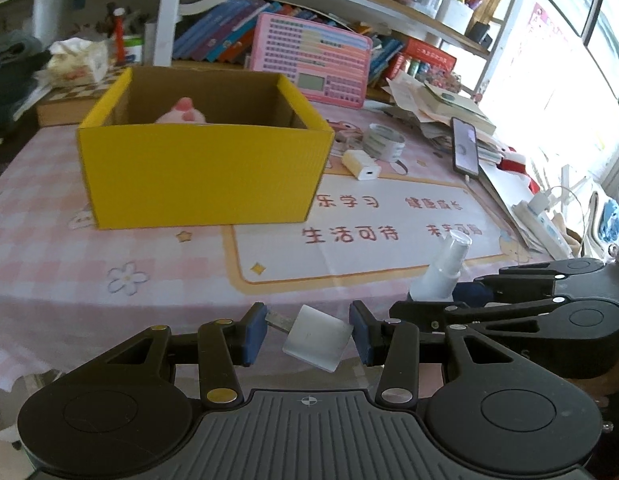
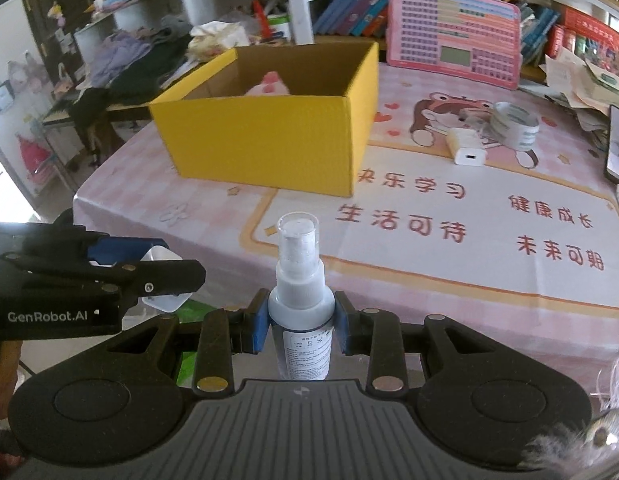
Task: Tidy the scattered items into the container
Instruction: 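Lift the charger and spray bottle and carry both toward the yellow box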
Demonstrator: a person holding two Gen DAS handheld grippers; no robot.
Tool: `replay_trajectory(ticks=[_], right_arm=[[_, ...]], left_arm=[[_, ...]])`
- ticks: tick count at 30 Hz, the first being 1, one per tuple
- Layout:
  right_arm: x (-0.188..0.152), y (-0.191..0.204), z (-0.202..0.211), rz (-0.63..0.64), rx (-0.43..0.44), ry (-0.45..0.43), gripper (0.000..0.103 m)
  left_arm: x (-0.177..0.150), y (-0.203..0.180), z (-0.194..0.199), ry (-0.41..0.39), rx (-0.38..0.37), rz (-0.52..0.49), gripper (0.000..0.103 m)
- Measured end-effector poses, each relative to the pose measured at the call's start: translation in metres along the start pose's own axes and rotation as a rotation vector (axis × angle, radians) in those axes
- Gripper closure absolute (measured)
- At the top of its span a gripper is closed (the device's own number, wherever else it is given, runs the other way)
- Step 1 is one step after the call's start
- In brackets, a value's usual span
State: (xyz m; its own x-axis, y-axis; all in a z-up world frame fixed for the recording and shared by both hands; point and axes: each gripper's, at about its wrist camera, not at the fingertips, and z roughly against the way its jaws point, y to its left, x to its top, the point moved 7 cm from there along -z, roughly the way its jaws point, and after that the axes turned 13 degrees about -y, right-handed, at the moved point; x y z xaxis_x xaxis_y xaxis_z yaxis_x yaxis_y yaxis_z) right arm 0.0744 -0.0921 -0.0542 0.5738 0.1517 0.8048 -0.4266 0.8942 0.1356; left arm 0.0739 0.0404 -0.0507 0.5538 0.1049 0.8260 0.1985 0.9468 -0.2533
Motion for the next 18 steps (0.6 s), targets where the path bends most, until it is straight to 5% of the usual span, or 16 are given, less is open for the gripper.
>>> replay_trajectory(ticks=[18], right_arm=[[0.019, 0.052, -0.004, 0.089, 0.063, -0.03, 0.072]], left_arm=[[0.01, 0.038, 0.033, -0.087, 0.052, 0.035, 0.06]])
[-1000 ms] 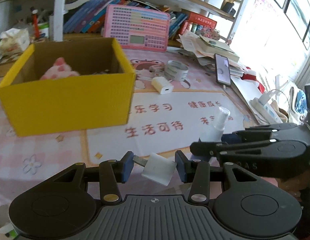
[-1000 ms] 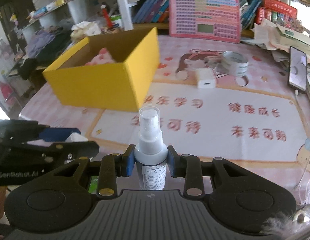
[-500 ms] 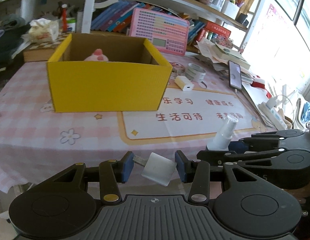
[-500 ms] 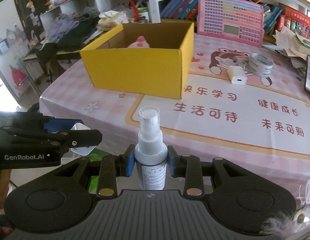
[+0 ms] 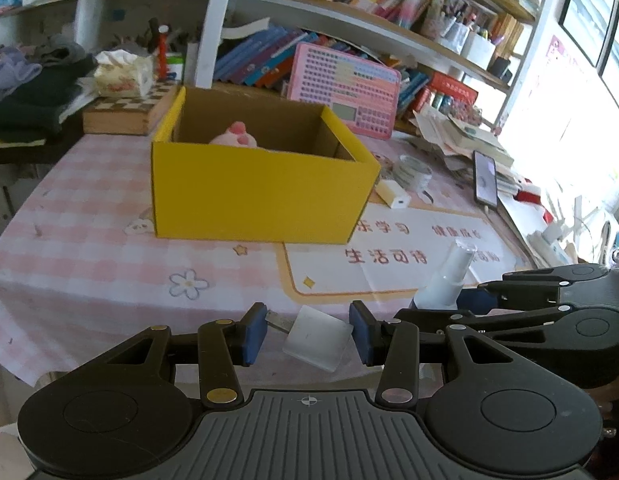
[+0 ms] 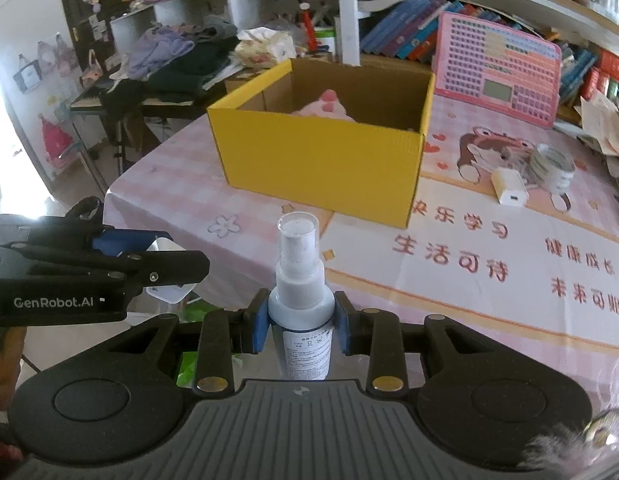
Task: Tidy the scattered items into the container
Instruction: 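Lift the charger and spray bottle and carry both toward the yellow box, then lower the charger and bottle into the box and open both tools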
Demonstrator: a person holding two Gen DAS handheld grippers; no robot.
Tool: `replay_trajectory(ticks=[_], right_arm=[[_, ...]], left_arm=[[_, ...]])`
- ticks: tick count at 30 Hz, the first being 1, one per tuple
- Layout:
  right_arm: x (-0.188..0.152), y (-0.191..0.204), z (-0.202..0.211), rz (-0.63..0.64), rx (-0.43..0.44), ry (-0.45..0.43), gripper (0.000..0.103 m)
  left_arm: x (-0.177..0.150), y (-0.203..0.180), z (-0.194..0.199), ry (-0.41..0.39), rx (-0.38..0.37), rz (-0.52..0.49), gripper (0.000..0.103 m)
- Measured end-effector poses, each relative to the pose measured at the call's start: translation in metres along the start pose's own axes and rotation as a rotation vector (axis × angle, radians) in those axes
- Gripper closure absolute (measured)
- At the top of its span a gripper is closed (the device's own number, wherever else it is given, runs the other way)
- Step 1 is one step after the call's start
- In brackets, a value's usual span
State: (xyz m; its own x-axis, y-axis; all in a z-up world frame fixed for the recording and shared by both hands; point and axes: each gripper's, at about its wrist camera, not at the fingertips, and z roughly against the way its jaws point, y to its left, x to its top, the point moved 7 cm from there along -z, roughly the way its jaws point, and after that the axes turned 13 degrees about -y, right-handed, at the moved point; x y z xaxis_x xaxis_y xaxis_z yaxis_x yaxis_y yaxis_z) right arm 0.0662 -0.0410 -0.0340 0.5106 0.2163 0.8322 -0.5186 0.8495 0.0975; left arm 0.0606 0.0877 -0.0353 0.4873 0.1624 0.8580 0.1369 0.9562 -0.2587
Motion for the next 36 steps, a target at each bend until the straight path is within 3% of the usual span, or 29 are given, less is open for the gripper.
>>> replay_trajectory(ticks=[15, 21, 29, 36], right_arm=[[0.038, -0.003, -0.034, 0.099, 0.051, -0.041, 0.072], [0.071, -0.012, -0.05, 0.114, 0.083, -0.091, 0.072], [0.137, -0.033, -0.062, 0.06, 0.142, -0.23, 0.072], [0.172, -0.065, -0.107, 0.046, 0.136, -0.222, 0.072]], left_arm=[[0.032, 0.013, -0.028, -0.042, 0.029, -0.016, 0.06], [0.063, 0.019, -0.044, -0.087, 0.047, -0.029, 0.06], [0.119, 0.023, -0.067, -0.176, 0.066, -0.046, 0.06], [0.144, 0.031, -0.111, -0.175, 0.132, -0.084, 0.06]])
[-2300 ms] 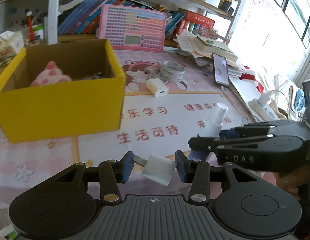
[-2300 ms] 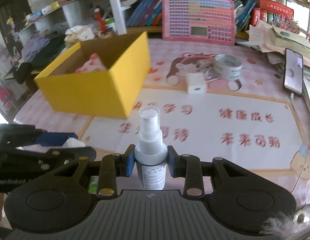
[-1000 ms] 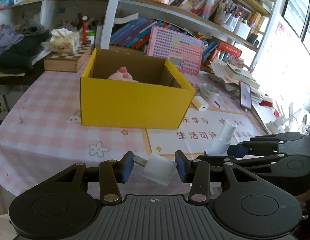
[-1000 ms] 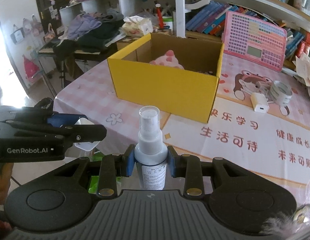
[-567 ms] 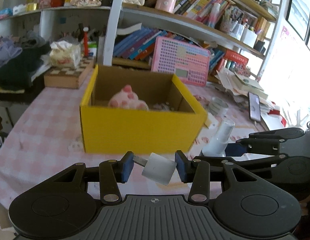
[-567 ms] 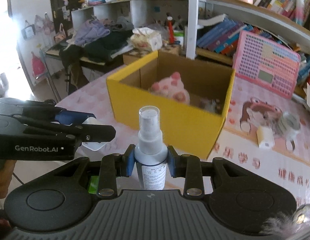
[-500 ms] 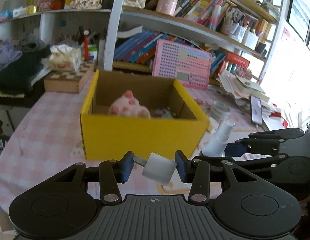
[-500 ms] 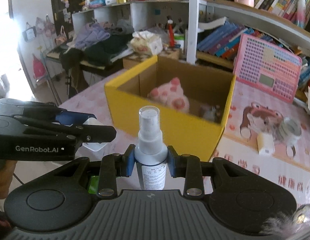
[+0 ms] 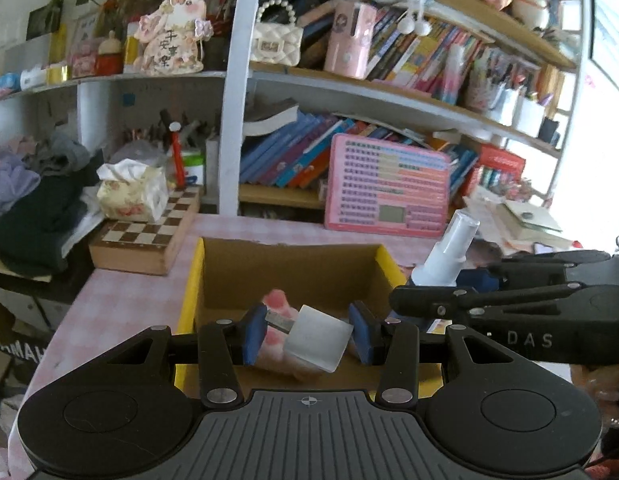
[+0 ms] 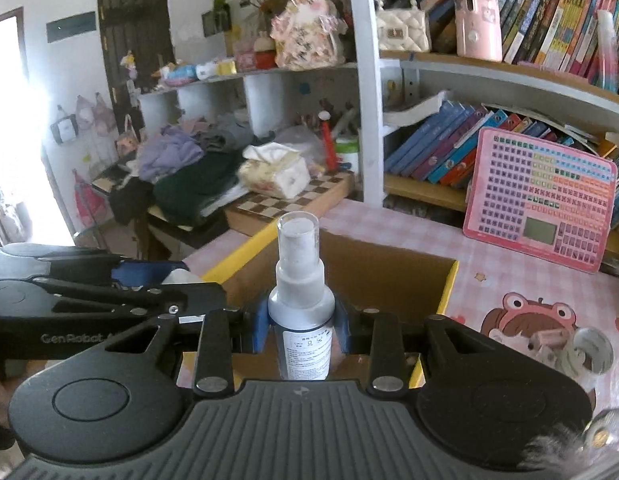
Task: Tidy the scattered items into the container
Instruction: 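Lower the charger and bottle into the box and open both tools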
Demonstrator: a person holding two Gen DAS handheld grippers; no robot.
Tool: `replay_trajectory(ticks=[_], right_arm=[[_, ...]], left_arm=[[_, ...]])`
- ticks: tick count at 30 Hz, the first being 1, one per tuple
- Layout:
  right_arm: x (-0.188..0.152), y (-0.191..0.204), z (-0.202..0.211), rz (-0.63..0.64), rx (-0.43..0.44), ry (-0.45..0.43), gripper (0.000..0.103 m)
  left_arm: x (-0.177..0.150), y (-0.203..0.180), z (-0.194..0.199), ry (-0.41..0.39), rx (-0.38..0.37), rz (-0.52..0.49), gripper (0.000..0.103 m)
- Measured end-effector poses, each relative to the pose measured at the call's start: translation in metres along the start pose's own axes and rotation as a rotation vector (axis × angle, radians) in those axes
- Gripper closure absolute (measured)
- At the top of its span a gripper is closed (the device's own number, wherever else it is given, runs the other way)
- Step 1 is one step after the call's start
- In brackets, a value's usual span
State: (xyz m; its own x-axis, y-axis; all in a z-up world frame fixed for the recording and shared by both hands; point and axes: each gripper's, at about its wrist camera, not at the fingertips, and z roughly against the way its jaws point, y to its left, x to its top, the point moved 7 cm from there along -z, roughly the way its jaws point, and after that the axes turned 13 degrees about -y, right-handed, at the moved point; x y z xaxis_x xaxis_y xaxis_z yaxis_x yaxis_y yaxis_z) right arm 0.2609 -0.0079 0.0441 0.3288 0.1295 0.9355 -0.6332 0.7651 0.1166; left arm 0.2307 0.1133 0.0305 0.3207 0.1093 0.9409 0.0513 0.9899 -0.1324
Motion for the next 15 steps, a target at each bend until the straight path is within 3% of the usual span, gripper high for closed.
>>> replay_trajectory(ticks=[9, 15], right_arm=[[-0.015, -0.039, -0.073, 0.025, -0.02, 0.12, 0.072], [-0.024, -0.05, -0.133, 0.105, 0.017, 0.267, 0.072]], left_arm=[[-0.03, 0.002, -0.061, 0.157, 0.068, -0.027, 0.06], [-0.047, 0.002, -0.087, 0.251, 0.095, -0.077, 0.06]])
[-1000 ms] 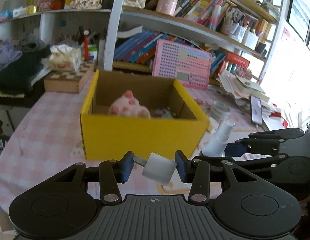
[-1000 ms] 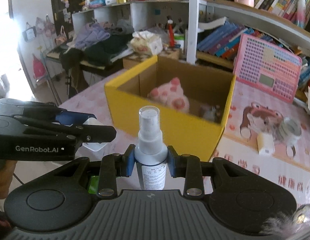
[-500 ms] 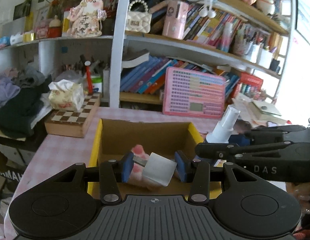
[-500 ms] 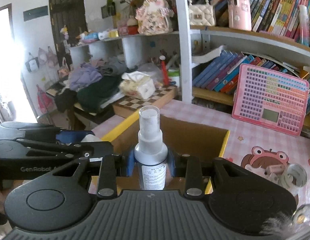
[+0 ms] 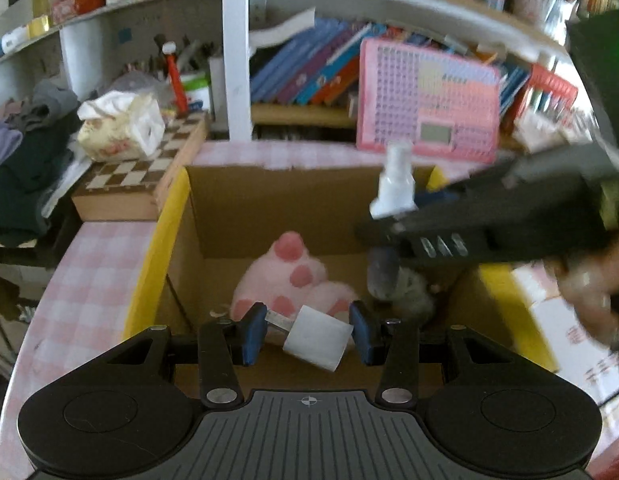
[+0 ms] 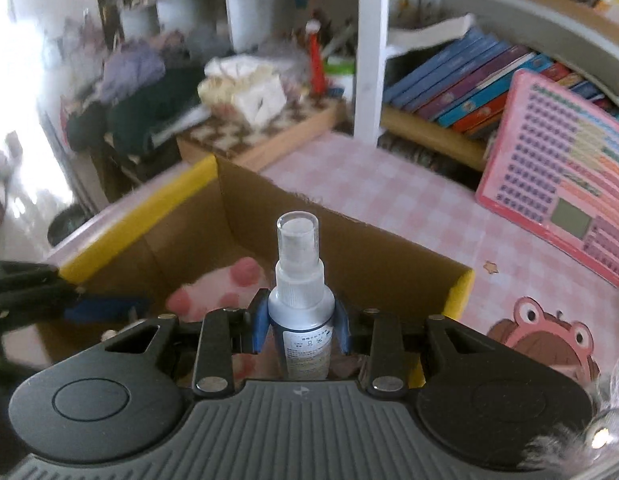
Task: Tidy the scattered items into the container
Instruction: 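Lower the charger and bottle into the box and open both tools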
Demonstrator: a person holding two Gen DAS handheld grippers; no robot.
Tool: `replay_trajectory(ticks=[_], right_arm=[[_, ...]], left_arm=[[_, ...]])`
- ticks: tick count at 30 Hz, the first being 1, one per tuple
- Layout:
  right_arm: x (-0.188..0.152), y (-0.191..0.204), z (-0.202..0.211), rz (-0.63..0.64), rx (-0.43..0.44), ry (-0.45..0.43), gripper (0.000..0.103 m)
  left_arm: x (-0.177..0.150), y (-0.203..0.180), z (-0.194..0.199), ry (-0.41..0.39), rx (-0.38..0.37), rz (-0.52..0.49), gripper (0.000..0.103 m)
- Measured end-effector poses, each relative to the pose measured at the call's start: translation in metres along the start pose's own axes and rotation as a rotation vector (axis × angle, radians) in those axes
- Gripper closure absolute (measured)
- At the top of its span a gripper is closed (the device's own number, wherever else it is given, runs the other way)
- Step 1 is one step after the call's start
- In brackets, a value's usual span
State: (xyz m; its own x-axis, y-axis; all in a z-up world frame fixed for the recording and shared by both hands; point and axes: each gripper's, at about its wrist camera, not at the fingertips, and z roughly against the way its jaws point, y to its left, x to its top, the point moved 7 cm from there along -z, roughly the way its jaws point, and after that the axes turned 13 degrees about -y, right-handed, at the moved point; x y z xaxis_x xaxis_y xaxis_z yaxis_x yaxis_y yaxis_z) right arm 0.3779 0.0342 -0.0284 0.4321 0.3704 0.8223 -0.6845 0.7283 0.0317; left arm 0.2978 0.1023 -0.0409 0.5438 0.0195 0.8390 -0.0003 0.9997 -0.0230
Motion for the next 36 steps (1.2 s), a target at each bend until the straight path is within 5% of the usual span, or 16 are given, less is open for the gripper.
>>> replay_trajectory(ticks=[10, 15, 18, 36], right_arm=[[0.001, 0.005, -0.048, 0.098, -0.013, 0.11, 0.072], [-0.005, 0.003, -0.059, 0.075, 0.0, 0.143, 0.071], [0.0, 0.002, -0.05, 0.069, -0.008, 0.094, 0.057], [0.008, 0.015, 0.085, 0.008, -0.077, -0.17, 0.044]], left_arm=[[-0.014, -0.002, -0.023, 0.102, 0.034, 0.026, 0.059], [-0.014, 0.004, -0.023, 0.079, 0.06, 0.073, 0.057], [-0.009, 0.007, -0.017, 0.033, 0.087, 0.072, 0.051], [-0.005, 0.009, 0.071, -0.152, 0.051, 0.105, 0.044]])
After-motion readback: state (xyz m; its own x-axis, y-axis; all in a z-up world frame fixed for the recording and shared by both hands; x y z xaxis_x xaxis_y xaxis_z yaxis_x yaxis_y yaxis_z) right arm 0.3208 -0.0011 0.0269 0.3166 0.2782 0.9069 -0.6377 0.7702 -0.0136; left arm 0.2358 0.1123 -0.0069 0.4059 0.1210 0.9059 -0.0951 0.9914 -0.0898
